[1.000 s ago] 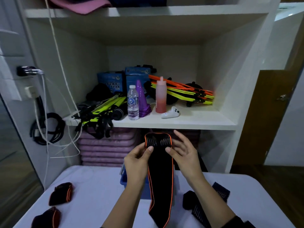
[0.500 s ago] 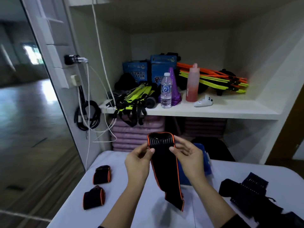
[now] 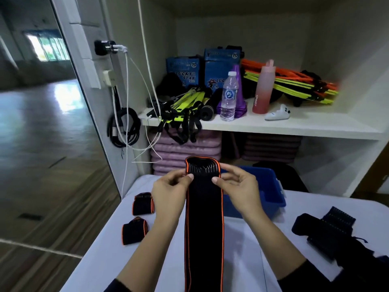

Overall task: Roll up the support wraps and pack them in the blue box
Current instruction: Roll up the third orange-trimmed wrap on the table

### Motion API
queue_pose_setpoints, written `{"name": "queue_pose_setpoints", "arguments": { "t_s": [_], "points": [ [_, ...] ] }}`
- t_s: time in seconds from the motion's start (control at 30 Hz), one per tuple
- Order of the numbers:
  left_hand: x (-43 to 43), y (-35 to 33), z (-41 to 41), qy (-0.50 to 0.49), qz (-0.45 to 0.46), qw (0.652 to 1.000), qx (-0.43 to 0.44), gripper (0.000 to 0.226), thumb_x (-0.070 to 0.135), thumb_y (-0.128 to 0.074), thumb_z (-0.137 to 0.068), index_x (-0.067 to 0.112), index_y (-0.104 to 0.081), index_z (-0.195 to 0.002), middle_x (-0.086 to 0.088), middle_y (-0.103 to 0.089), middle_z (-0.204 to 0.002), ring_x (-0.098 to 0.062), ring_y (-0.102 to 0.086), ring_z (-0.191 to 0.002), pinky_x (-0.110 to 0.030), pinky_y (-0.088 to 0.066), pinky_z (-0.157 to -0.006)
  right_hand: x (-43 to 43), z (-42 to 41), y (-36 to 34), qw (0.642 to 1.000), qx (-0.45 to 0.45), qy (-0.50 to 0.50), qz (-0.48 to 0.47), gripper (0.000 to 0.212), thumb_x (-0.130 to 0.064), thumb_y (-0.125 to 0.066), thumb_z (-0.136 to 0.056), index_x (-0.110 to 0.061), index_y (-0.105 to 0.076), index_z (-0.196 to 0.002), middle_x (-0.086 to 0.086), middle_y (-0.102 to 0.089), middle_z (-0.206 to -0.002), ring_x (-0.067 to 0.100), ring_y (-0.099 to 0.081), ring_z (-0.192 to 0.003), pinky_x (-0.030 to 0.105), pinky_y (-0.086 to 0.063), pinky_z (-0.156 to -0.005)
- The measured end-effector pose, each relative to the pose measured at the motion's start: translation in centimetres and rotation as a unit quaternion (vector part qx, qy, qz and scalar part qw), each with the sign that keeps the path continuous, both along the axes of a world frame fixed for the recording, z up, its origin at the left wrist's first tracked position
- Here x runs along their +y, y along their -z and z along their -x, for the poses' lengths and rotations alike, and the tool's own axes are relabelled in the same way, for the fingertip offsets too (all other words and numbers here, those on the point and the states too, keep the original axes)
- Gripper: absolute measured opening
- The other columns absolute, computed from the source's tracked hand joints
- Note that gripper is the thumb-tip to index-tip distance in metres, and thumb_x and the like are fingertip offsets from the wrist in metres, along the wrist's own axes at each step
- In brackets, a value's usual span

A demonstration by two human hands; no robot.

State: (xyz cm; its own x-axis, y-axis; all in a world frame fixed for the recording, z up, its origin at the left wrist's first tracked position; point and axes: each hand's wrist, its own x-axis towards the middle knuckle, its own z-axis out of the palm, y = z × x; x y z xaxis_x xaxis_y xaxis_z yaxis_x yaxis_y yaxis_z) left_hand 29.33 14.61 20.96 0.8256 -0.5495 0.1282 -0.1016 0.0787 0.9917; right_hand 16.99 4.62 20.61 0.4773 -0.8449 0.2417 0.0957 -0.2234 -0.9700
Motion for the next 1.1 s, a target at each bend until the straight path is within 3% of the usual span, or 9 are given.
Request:
{"name": "queue_pose_setpoints", "arguments": {
  "t_s": [0.17, 0.3, 0.4, 0.53, 0.67, 0.8, 0.87, 0.97, 1.1],
  "points": [
    [-2.8, 6.7, -3.1, -0.042, -0.142, 0.989, 0.022, 0.006, 0.011, -0.070, -0.078, 0.009, -0.073, -0.083, -0.009, -0.074, -0.079, -0.022, -0.068, -0.072, -0.041, -0.057, -0.079, -2.8, -4.3, 7.6, 0.987, 0.161, 0.021, -0.012, 0.036, -0.014, -0.078, -0.073, -0.018, -0.066, -0.106, -0.002, -0.070, -0.072, 0.010, -0.067, -0.070, 0.022, -0.053, -0.067],
    [-4.6, 13.2, -5.2, -0.035, -0.224, 0.973, 0.041, 0.004, 0.011, -0.070, -0.078, 0.011, -0.072, -0.074, -0.006, -0.071, -0.068, -0.023, -0.066, -0.065, -0.041, -0.057, -0.074, -4.4, -6.7, 13.3, 0.974, 0.222, 0.009, -0.037, 0.029, -0.010, -0.077, -0.073, -0.017, -0.066, -0.099, -0.002, -0.068, -0.068, 0.009, -0.065, -0.067, 0.016, -0.048, -0.062],
    [-6.0, 15.8, -6.4, -0.059, -0.256, 0.963, 0.056, 0.008, 0.011, -0.068, -0.081, 0.007, -0.072, -0.085, -0.007, -0.070, -0.074, -0.020, -0.064, -0.070, -0.028, -0.051, -0.069, -5.8, -8.3, 15.9, 0.969, 0.243, 0.003, -0.053, 0.028, -0.006, -0.076, -0.073, -0.016, -0.065, -0.096, 0.006, -0.070, -0.072, 0.017, -0.066, -0.067, 0.019, -0.048, -0.061],
    [-8.1, 17.7, -8.2, -0.081, -0.279, 0.956, 0.048, 0.004, 0.013, -0.065, -0.083, 0.012, -0.069, -0.086, -0.004, -0.067, -0.071, -0.013, -0.058, -0.061, -0.004, -0.038, -0.048, -8.0, -10.8, 18.5, 0.964, 0.260, -0.006, -0.052, 0.029, -0.007, -0.075, -0.073, -0.017, -0.064, -0.098, 0.006, -0.070, -0.073, 0.021, -0.067, -0.067, 0.028, -0.054, -0.065],
    [-9.6, 19.2, -10.1, -0.091, -0.305, 0.947, 0.034, 0.007, 0.014, -0.066, -0.084, 0.012, -0.068, -0.090, 0.002, -0.063, -0.064, -0.011, -0.055, -0.060, -0.002, -0.037, -0.050, -9.6, -13.0, 20.7, 0.963, 0.266, -0.016, -0.047, 0.031, -0.006, -0.071, -0.078, -0.018, -0.063, -0.106, 0.001, -0.068, -0.074, 0.019, -0.067, -0.073, 0.029, -0.054, -0.071],
    [-11.1, 20.7, -11.9, -0.100, -0.327, 0.939, 0.039, 0.011, 0.016, -0.066, -0.083, 0.012, -0.070, -0.093, -0.005, -0.072, -0.079, -0.014, -0.060, -0.070, -0.016, -0.037, -0.060, -10.7, -14.6, 22.2, 0.962, 0.266, -0.021, -0.052, 0.034, -0.003, -0.063, -0.084, -0.019, -0.057, -0.114, 0.003, -0.066, -0.083, 0.015, -0.061, -0.075, 0.010, -0.043, -0.061],
    [-12.0, 21.3, -12.6, -0.103, -0.335, 0.936, 0.044, 0.012, 0.016, -0.066, -0.083, 0.011, -0.071, -0.093, -0.006, -0.072, -0.083, -0.015, -0.060, -0.072, -0.014, -0.035, -0.057, -11.3, -15.2, 22.9, 0.963, 0.253, -0.045, -0.078, 0.043, 0.001, -0.060, -0.084, -0.018, -0.050, -0.121, 0.005, -0.062, -0.090, 0.015, -0.057, -0.077, 0.005, -0.041, -0.065],
    [-12.8, 22.6, -13.5, -0.094, -0.351, 0.929, 0.066, 0.015, 0.015, -0.065, -0.083, 0.013, -0.071, -0.097, -0.004, -0.071, -0.088, -0.016, -0.063, -0.079, -0.014, -0.039, -0.066, -12.0, -15.7, 24.3, 0.956, 0.259, -0.075, -0.115, 0.059, 0.005, -0.059, -0.084, -0.014, -0.038, -0.135, 0.008, -0.060, -0.104, 0.016, -0.058, -0.087, 0.022, -0.048, -0.082],
    [-12.3, 23.9, -14.0, -0.051, -0.361, 0.925, 0.101, 0.029, 0.016, -0.067, -0.081, 0.019, -0.063, -0.110, 0.000, -0.071, -0.099, -0.016, -0.063, -0.096, -0.025, -0.045, -0.091, -12.2, -15.0, 25.3, 0.948, 0.264, -0.106, -0.143, 0.073, 0.003, -0.061, -0.084, -0.017, -0.025, -0.144, 0.006, -0.046, -0.134, 0.019, -0.055, -0.104, 0.027, -0.046, -0.092]
  ]
}}
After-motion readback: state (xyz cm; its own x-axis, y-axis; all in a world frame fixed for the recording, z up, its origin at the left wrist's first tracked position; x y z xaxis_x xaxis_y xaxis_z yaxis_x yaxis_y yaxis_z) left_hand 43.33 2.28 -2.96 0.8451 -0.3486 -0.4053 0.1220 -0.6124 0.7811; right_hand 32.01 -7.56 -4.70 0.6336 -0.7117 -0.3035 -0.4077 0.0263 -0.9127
